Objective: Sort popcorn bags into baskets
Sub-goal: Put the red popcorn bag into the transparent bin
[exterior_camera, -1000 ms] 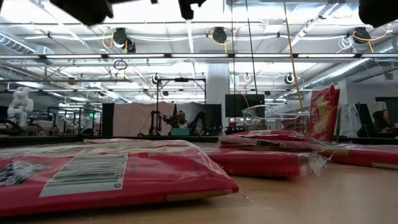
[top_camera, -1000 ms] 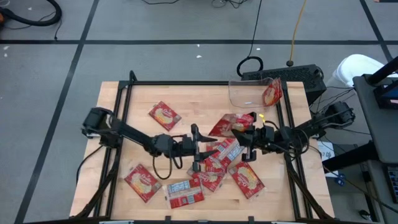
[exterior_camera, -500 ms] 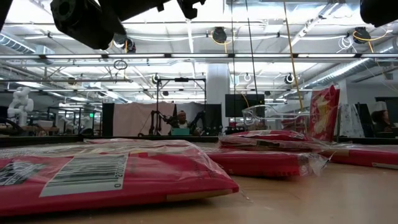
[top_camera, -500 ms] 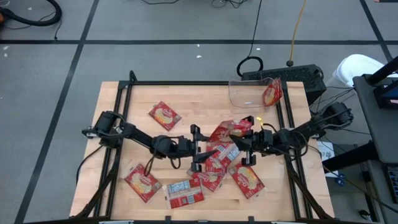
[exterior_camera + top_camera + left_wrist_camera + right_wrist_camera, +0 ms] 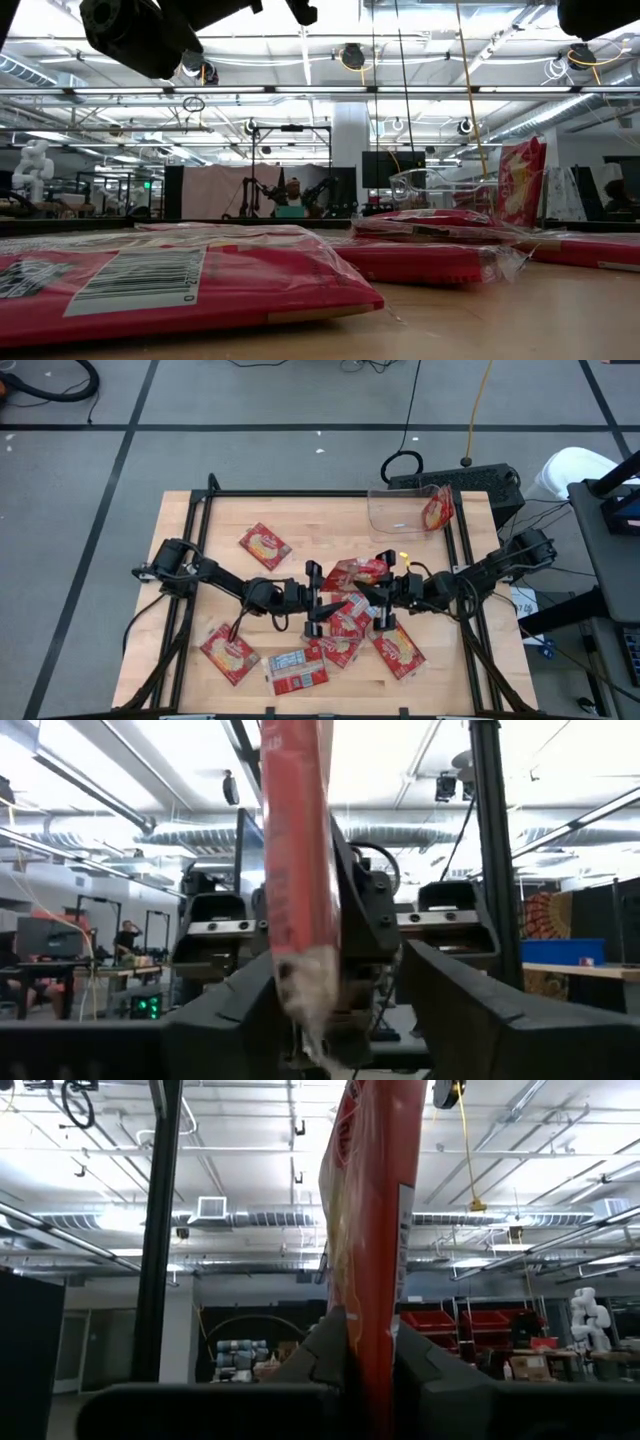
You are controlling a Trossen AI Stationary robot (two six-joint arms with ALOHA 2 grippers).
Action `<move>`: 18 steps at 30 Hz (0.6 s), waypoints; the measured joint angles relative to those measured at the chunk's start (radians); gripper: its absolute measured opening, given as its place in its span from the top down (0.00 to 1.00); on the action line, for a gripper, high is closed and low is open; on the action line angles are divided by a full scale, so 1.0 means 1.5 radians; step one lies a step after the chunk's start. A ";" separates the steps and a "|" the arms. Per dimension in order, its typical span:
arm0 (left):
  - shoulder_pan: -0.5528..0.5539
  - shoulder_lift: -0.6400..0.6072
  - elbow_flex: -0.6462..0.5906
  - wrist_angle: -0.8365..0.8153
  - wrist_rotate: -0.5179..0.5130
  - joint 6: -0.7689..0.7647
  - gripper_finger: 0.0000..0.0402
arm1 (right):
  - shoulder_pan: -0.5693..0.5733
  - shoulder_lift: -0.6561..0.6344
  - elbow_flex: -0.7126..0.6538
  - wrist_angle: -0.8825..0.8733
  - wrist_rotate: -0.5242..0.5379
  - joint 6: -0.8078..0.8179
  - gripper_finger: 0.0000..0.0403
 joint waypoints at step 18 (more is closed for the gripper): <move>0.011 0.000 0.000 -0.004 0.033 -0.009 0.90 | 0.012 -0.001 0.000 -0.020 0.023 -0.013 0.92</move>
